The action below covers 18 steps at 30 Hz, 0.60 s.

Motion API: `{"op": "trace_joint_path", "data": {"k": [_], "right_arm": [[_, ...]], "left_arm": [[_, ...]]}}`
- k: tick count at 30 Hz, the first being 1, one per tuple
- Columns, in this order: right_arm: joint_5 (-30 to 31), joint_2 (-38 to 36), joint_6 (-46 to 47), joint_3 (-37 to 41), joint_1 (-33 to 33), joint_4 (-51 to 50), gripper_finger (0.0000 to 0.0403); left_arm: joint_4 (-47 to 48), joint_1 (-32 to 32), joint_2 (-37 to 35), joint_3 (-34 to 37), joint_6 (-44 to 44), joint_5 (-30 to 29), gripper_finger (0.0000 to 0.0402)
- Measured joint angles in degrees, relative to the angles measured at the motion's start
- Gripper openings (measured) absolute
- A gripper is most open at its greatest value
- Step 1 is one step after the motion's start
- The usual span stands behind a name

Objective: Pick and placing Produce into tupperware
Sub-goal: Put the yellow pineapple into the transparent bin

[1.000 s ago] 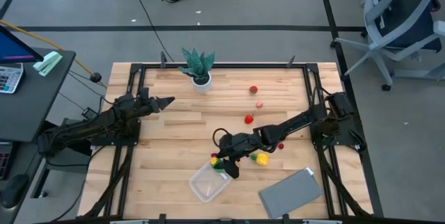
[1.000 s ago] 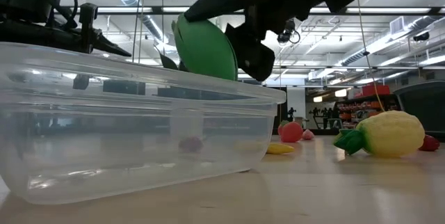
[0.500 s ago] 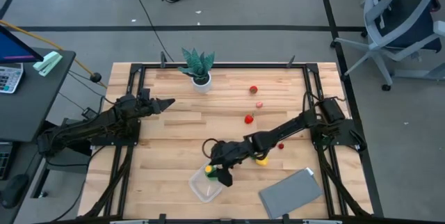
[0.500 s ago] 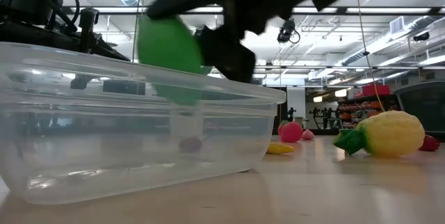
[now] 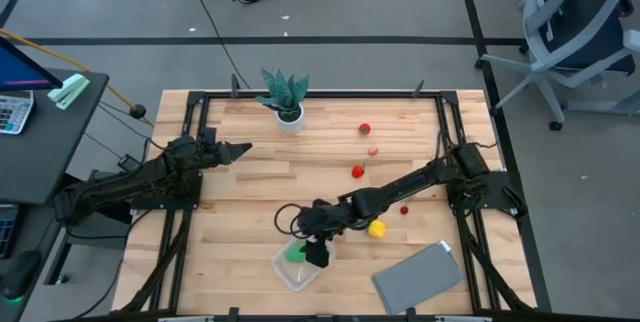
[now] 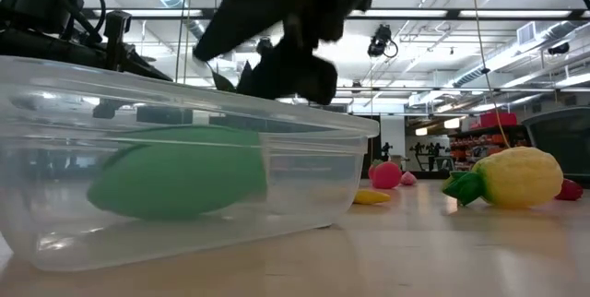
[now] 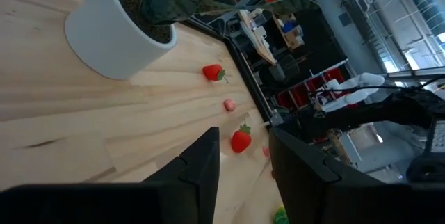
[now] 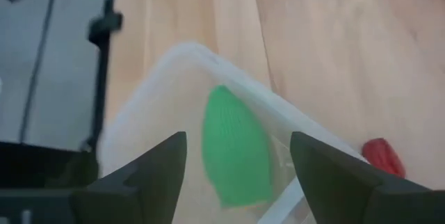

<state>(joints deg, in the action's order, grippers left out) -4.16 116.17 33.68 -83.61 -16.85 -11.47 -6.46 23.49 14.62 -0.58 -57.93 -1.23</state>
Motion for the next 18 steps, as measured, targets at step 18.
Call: {"op": "trace_joint_path", "data": {"k": [18], "right_arm": [[4.06,-14.02,4.87,0.76,-0.97,-50.33,0.0259]], "left_arm": [[0.9,0.0,0.0,0.0,0.09,0.09,0.0136]]}}
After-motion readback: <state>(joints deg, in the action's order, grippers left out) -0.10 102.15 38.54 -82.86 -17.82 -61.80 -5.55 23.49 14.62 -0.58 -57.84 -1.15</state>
